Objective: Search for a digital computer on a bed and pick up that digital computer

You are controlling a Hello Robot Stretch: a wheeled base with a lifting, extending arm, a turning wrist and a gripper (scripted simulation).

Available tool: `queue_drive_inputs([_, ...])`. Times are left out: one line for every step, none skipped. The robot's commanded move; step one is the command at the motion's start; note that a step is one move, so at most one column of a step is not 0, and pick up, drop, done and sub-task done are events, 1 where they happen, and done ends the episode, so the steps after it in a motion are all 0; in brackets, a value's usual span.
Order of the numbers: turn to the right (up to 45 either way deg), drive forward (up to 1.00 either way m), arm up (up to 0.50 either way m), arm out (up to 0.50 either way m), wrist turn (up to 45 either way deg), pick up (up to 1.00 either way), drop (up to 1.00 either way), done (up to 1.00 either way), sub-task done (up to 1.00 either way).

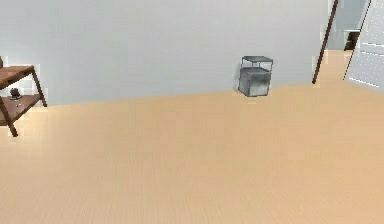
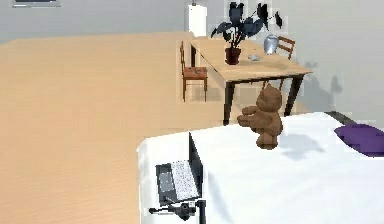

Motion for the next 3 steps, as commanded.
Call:
queue_drive_inputs([0.0,0.00,0.00,0.00,0.0,1.00,0.00,0.00,0.00])
queue_drive_inputs([0.0,0.00,0.10,0.00,0.0,0.00,0.00,0.00,0.00])
queue_drive_inputs([0.0,0.00,0.00,0.00,0.0,0.00,0.00,1.00,0.00])
